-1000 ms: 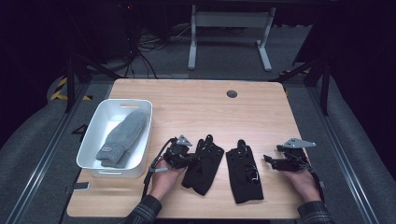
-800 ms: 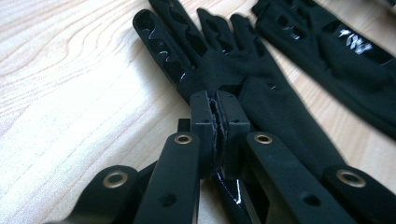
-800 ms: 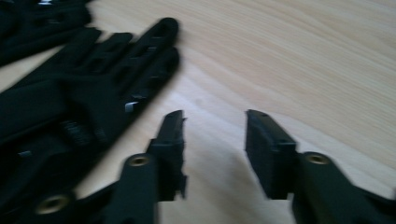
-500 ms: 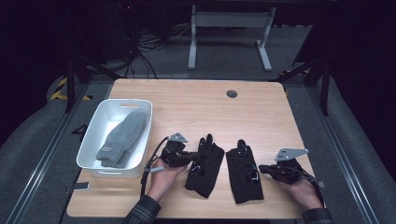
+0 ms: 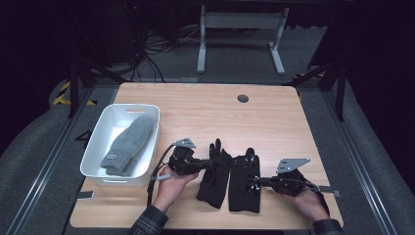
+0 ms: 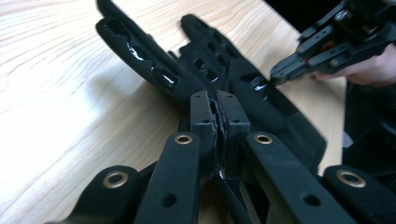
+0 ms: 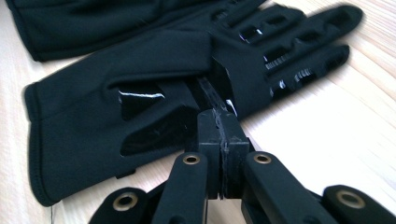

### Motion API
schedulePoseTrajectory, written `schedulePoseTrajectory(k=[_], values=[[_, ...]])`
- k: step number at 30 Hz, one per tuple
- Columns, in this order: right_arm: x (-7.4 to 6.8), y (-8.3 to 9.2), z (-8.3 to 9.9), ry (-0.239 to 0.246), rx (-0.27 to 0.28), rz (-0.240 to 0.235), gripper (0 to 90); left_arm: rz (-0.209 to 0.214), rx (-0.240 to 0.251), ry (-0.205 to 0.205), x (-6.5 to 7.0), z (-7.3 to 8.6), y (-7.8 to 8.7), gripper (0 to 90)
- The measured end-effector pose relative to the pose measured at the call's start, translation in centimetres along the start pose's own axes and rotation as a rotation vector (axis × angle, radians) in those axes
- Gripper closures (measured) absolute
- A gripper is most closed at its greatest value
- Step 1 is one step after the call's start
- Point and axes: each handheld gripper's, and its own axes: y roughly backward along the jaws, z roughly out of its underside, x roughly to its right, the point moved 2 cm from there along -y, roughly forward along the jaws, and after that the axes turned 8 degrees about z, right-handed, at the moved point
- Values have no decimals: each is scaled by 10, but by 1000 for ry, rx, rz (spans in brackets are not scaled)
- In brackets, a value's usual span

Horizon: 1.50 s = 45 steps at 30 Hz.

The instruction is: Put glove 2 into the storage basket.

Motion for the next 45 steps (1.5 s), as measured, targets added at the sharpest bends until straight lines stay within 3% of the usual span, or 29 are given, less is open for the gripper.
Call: schedulePoseTrajectory(k=[13, 20, 25, 39, 43, 45], values=[[-12, -17, -15, 31, 1, -46, 900, 49, 16, -27, 12, -13, -1, 872], [-20, -32, -28, 48, 7, -68, 900, 68, 11, -21, 15, -15, -8, 872], [-24, -43, -36, 48, 20, -91, 900, 70, 2, -26, 16, -15, -13, 872], [-31, -56, -46, 71, 28, -86, 900, 44, -17, -10, 10, -14, -38, 864], [-31, -56, -46, 71, 25, -84, 900, 46, -19, -11, 10, -13, -46, 831], [-30, -55, -46, 72, 30, -86, 900, 40, -17, -14, 12, -13, -50, 731]])
